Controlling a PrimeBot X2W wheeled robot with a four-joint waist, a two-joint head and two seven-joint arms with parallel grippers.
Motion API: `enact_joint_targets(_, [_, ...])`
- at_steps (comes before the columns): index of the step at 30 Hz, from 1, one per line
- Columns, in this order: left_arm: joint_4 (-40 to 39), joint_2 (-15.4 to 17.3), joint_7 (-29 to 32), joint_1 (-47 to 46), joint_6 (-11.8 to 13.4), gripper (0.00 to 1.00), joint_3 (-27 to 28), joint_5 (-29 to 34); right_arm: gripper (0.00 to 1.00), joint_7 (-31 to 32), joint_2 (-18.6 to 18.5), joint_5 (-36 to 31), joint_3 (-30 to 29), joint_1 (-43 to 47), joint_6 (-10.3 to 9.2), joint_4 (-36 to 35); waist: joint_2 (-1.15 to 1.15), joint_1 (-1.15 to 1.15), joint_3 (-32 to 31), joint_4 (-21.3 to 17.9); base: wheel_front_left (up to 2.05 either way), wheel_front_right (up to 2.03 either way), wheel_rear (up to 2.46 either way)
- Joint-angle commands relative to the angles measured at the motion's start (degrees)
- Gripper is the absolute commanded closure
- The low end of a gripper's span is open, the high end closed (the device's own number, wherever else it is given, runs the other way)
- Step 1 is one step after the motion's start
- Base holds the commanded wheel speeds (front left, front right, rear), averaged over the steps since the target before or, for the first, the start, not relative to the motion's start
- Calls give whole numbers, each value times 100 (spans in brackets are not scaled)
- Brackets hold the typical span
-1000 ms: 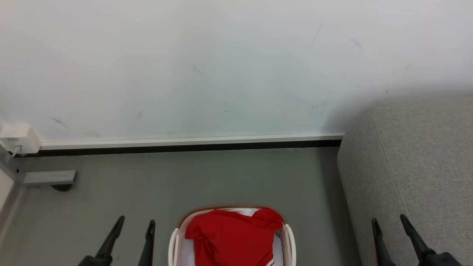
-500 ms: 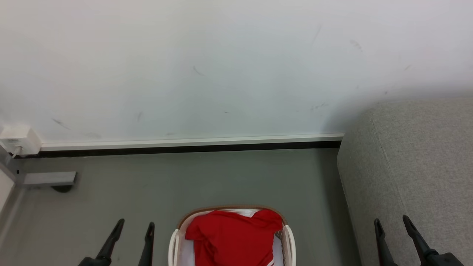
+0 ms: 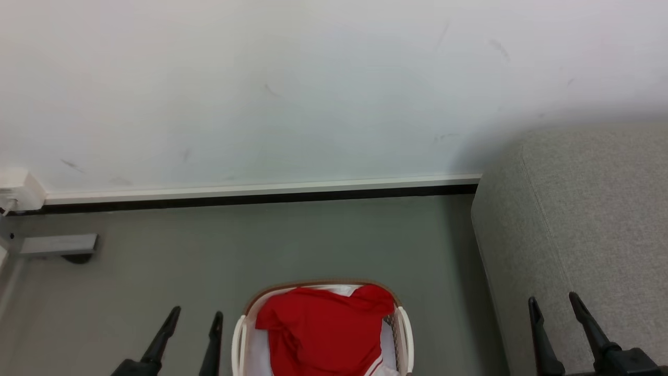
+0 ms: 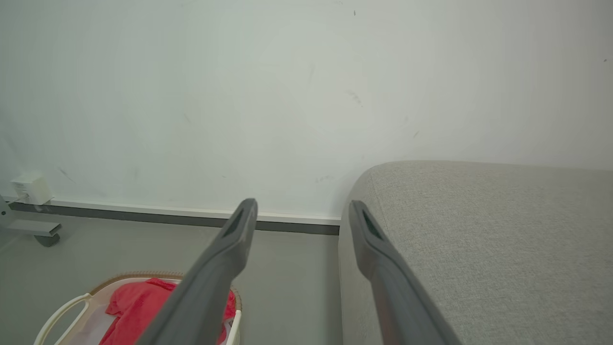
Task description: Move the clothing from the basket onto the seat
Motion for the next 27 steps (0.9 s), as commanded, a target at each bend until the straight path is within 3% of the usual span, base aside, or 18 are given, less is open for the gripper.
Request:
enact_joint_targets(1, [21,15,-16,-129,-18,0,-27,93,0,-20,-8,31,-20,-111,-12,-54,0,0,169,-58,0,0,0])
enact_joint_targets(11, [512,216,-11,-1006,-64,0,-585,259,0,-20,-6,120,-94,-666,-12,-347,0,0,1118,-264,0,0,0])
enact_joint_targets(19, [2006,414,5,-2271,-67,0,-1427,296,0,-9,-6,91,-51,-1296,-12,-777,0,0,2026,-532,0,0,0])
enact_joint_targets(27, [3413,468,526,-3523,-69,0,-1913,-68,0,-9,-5,-12,100,-1792,-12,-1305,0,0,2889,-732,0,0,0])
